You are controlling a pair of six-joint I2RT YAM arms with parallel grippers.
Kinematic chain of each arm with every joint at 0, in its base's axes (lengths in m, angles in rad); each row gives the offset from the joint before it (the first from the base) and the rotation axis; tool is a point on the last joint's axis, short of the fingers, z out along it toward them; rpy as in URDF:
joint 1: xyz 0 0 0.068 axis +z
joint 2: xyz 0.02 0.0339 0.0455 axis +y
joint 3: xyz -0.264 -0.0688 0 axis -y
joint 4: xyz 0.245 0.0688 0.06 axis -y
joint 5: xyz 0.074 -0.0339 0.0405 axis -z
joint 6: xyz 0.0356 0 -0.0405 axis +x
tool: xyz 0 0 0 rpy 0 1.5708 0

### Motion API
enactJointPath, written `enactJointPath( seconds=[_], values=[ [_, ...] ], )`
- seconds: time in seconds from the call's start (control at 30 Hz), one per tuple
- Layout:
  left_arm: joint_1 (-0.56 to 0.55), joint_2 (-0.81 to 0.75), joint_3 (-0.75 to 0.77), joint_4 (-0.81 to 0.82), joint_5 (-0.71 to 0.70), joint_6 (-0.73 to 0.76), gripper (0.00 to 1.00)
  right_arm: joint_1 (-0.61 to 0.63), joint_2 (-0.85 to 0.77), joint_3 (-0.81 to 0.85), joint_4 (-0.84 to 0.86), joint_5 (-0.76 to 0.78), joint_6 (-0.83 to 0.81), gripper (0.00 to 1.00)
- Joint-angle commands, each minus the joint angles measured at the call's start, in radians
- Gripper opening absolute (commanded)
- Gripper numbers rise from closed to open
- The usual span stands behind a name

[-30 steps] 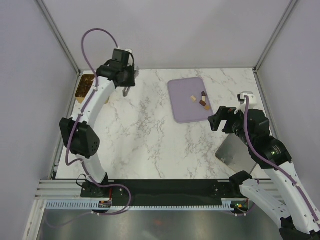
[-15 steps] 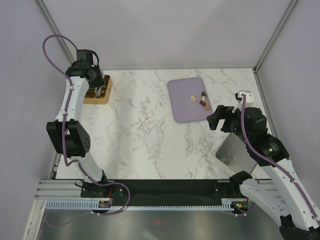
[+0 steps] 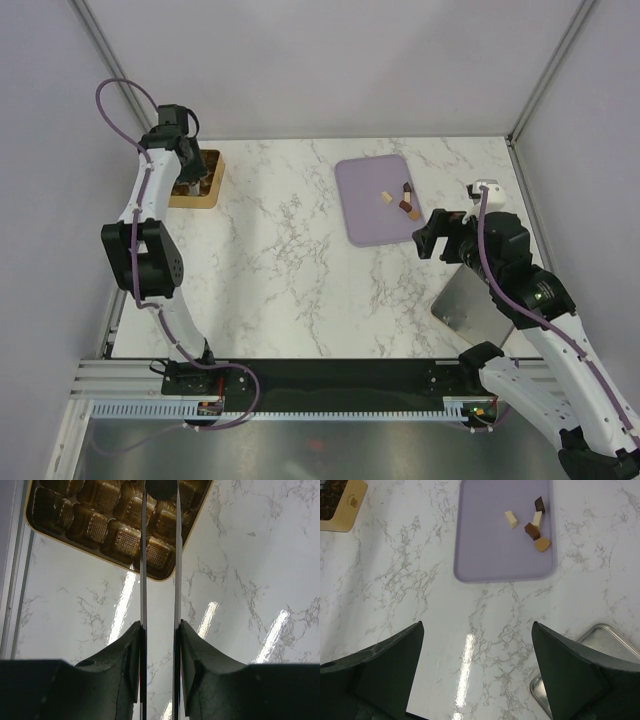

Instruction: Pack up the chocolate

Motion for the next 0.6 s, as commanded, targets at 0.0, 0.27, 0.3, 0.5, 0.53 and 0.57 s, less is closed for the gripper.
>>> enactJointPath(
  seconds=[0.0,0.27,0.3,0.5,0.53,0.57],
  values=[
    [0.01,0.018,0.07,0.043,-0.045,0.015,0.39,0.003,0.016,0.013,0.032,0.012,-0.017,0.98],
    [0.013,0.093,0.139,0.043,-0.063,0.039,0.4,0.003,0.019,0.015,0.035,0.021,-0.02,0.98],
    [0.015,0.101,0.144,0.043,-0.069,0.039,0.4,0.003,0.02,0.015,0.037,0.022,-0.021,0.98],
    [0.016,0.121,0.15,0.044,-0.083,0.042,0.41,0.003,0.026,0.008,0.04,0.034,-0.021,0.97],
    [0.015,0.127,0.153,0.044,-0.08,0.044,0.42,0.003,0.028,0.008,0.041,0.035,-0.021,0.98],
    [0.018,0.13,0.157,0.044,-0.08,0.045,0.43,0.001,0.028,0.008,0.043,0.035,-0.02,0.98]
  ],
)
